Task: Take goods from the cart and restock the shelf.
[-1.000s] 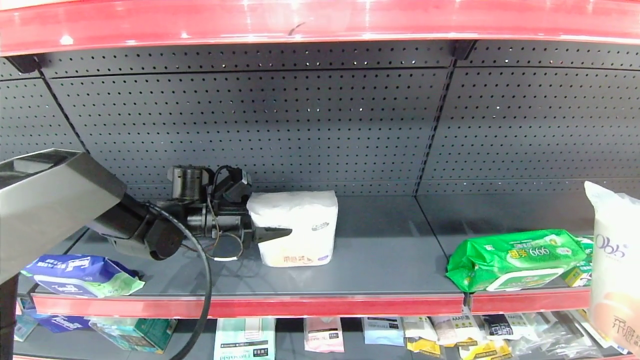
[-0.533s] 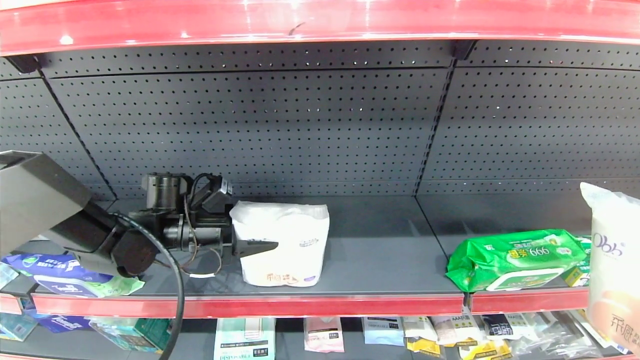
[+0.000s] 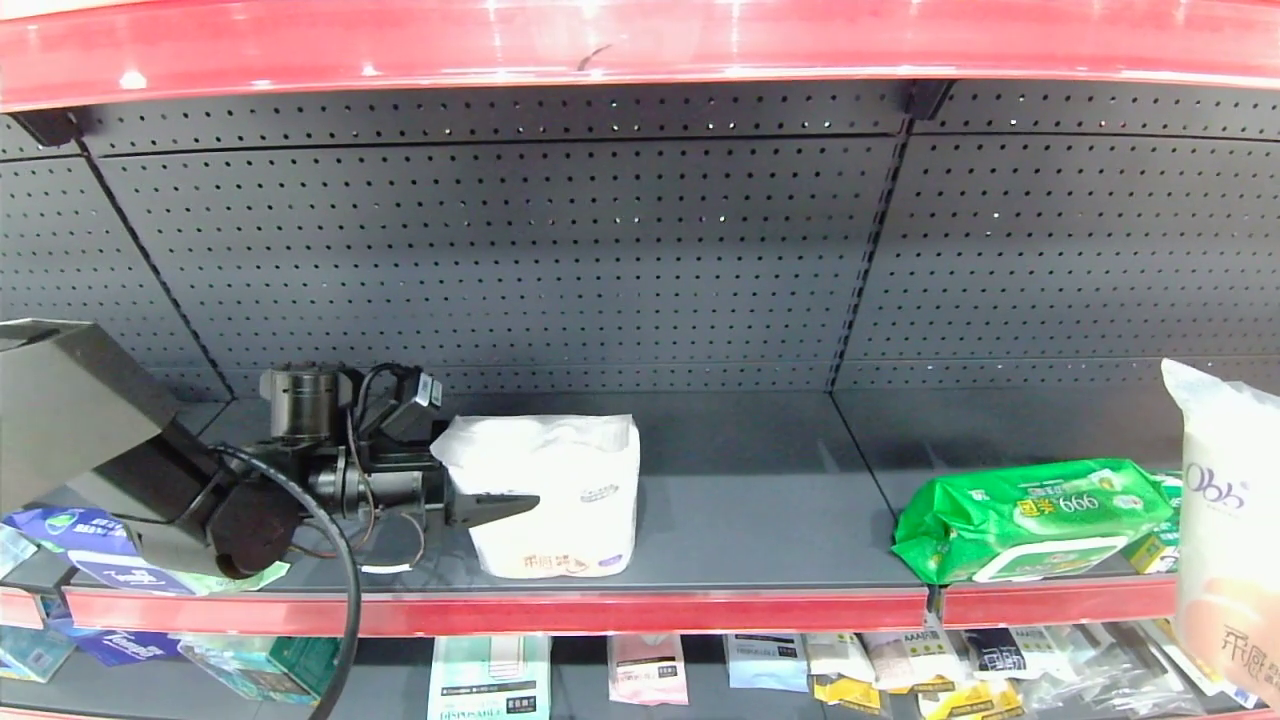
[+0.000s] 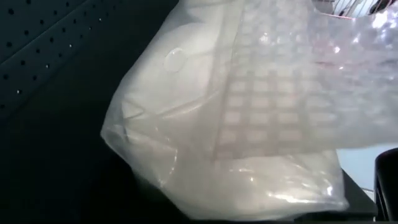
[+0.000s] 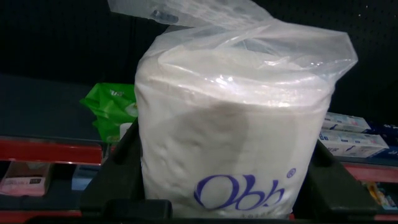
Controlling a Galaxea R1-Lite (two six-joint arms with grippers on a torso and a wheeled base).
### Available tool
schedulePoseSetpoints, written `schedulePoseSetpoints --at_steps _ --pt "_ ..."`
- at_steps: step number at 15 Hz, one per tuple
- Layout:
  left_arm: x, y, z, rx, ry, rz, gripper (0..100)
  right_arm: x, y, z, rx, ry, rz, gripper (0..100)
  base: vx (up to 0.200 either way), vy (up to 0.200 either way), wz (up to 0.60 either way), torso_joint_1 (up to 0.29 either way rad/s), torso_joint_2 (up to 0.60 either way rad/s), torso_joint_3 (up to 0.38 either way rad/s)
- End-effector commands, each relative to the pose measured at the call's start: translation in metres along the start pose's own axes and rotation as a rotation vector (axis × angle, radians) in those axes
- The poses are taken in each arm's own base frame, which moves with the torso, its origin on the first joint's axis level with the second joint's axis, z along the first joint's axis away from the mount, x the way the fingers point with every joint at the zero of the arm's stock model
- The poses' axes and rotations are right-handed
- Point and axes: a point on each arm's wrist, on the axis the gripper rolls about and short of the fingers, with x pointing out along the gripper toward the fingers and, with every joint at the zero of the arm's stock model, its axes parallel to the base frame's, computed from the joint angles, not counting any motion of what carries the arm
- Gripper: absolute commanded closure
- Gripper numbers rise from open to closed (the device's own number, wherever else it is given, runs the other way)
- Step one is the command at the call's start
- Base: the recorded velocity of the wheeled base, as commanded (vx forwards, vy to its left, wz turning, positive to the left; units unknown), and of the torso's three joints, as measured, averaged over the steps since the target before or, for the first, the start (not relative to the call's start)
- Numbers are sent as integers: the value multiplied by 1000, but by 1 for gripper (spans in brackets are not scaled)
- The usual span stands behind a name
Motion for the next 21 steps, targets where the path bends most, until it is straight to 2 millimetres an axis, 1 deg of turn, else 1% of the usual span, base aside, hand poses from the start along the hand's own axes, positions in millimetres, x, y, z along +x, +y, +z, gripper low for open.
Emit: schedulePoseSetpoints --at_steps 1,8,12,21 --pt "-1 -4 -5 -20 2 -14 100 0 0 1 0 -1 1 100 0 0 0 0 0 0" --pt "-2 -8 -4 -21 -12 -43 100 2 0 0 -1 9 4 100 0 0 0 0 0 0" --pt "-4 -16 -5 -39 -5 -51 100 2 0 0 -1 9 4 100 0 0 0 0 0 0" --pt "-2 -19 -5 -44 -11 -75 100 3 0 1 -1 9 2 100 0 0 0 0 0 0"
